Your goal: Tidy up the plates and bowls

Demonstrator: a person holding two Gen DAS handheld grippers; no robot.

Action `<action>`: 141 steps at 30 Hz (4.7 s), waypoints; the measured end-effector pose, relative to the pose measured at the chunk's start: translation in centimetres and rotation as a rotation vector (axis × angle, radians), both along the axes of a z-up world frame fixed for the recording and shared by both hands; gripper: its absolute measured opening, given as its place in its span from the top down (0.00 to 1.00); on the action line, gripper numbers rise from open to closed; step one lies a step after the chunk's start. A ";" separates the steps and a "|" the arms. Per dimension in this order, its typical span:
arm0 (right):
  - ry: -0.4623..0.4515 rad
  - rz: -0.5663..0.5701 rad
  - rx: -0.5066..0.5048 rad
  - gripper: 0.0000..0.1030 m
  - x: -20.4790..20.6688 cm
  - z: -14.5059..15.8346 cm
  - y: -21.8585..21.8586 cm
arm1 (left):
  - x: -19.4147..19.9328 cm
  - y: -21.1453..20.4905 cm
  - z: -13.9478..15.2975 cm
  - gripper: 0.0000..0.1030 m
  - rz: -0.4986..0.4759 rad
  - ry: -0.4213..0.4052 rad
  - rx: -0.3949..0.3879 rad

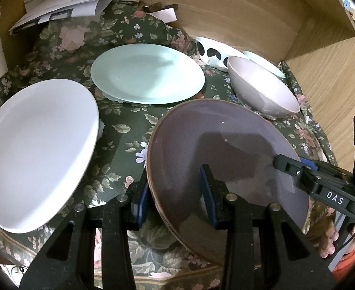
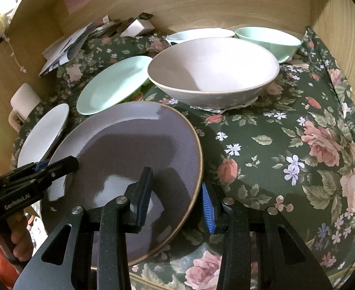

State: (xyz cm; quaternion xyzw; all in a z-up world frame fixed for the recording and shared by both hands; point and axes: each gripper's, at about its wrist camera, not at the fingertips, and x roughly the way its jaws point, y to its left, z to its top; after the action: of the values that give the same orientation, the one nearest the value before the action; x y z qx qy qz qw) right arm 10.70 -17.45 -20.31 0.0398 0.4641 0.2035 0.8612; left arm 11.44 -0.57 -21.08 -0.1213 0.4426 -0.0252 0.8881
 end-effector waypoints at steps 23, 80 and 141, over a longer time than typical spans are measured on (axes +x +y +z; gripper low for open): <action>-0.059 -0.015 -0.082 0.43 -0.5 2.0 0.4 | 0.1 1.3 1.5 0.59 0.037 -0.025 0.042; 0.024 0.320 -0.060 0.63 4.0 0.9 22.9 | -6.9 21.4 0.0 0.60 0.333 0.009 0.018; -0.067 0.229 0.061 0.70 1.7 5.0 13.9 | -5.5 12.7 6.3 0.65 0.165 -0.117 0.059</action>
State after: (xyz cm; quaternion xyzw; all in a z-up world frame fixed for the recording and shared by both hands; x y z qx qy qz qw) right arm 12.45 -3.54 -15.28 0.0059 0.4303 0.3159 0.8456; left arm 5.98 12.12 -14.79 -0.1292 0.3789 0.0541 0.9148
